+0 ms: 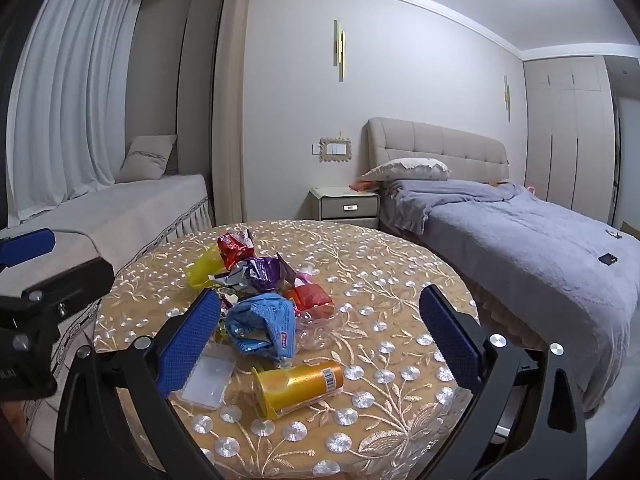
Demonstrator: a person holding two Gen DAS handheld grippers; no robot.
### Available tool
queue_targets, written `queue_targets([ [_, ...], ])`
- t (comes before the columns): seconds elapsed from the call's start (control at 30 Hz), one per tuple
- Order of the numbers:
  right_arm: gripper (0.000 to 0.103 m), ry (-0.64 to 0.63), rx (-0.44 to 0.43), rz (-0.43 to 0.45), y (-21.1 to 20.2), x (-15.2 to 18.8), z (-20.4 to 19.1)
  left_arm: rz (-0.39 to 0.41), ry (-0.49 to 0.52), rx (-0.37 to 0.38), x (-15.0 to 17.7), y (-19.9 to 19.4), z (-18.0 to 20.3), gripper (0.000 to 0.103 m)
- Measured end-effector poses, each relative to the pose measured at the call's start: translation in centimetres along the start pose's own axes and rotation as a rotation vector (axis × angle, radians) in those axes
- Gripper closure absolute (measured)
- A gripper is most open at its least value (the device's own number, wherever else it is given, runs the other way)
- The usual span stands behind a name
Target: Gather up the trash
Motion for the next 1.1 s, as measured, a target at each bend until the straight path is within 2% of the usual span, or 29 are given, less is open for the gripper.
queue_targets([
  [0.1,0.004,0.018,0.002,0.000,0.0,-0.2,0.2,0.001,0.006,-0.019,0.0,0.1,0.3,0.005],
  [0.17,0.004,0.019,-0.002,0.014,-0.2,-0.5,0.2,-0.029,-0.013,-0.011,0.3,1.0,0.2,0.005],
  [0.23,0.004,0.015,0.004,0.019,-0.3,-0.7,0.3,0.029,-0.034,-0.025,-0.4,-0.1,-0.3,0.005],
  [0.43,0.004,0.023,-0.004,0.035,-0.4,-0.8,0.5,0.002,-0.103,0.003,-0.1,0.3,-1.2,0.005],
  [1.1,0.004,0.010,0.006,0.033,-0.3,-0.6,0.4,0.002,-0.095,0.006,0.2,0.2,-0.9,0.005],
])
Point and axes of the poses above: each gripper's, at about its wrist camera, not at the fingertips, and y roughly the way its jaws point, z to its right, x to its underside, the point moved 10 cm from there along y, roughly the way its jaws point, and after that the axes turned 13 degrees about z, right-handed, at the moved point
